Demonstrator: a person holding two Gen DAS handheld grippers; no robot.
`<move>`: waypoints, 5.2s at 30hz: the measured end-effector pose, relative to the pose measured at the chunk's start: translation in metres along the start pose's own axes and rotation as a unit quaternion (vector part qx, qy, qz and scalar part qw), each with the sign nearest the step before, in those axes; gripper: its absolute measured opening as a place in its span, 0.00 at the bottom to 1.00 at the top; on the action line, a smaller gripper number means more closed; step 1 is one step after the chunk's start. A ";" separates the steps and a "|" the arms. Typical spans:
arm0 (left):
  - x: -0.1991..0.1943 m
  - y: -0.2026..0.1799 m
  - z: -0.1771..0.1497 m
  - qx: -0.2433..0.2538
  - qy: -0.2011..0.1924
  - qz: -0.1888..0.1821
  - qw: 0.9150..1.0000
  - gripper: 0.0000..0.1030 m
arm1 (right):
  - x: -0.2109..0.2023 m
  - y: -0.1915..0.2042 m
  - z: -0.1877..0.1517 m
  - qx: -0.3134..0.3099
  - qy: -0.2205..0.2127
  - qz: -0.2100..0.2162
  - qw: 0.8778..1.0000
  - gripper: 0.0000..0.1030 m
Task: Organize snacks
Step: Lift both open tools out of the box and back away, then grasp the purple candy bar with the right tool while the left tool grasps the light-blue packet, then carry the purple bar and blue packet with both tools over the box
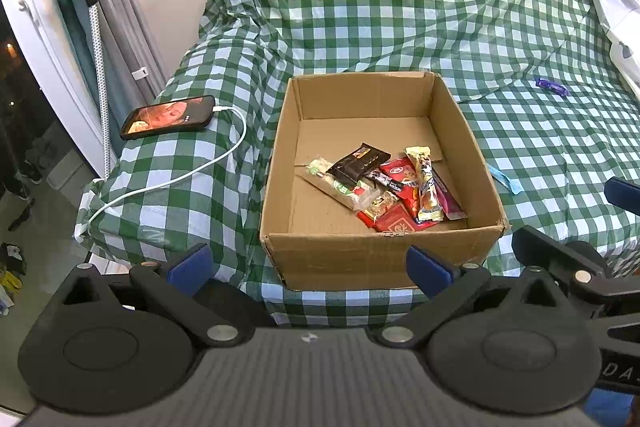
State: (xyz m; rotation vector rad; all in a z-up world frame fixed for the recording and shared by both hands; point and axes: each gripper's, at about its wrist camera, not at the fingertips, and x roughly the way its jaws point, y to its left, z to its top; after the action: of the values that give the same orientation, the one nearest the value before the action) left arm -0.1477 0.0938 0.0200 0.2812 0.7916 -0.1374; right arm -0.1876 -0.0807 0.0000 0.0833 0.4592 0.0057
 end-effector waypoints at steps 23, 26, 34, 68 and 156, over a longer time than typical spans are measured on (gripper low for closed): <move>0.049 -0.081 0.062 0.055 0.037 -0.029 0.997 1.00 | 0.026 -0.088 -0.009 0.095 0.025 -0.040 0.994 0.99; 0.059 -0.117 0.082 0.076 0.040 -0.052 0.995 1.00 | 0.031 -0.121 -0.009 0.109 0.023 -0.069 0.991 0.99; 0.114 -0.237 0.132 0.125 0.072 -0.113 0.983 1.00 | 0.058 -0.246 0.024 0.093 -0.011 -0.177 0.980 0.99; 0.398 -0.330 0.121 0.006 0.315 -0.081 0.946 1.00 | 0.477 -0.574 0.036 0.014 0.089 -0.237 0.967 0.99; 0.023 0.010 0.004 -0.083 0.026 -0.094 0.992 0.14 | 0.028 -0.007 -0.008 0.013 0.079 0.051 0.995 0.14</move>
State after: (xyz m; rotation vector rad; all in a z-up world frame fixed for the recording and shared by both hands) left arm -0.1266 0.1017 0.0087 0.0523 0.8758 -0.2411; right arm -0.1658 -0.0859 -0.0204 0.1330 0.6134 0.1064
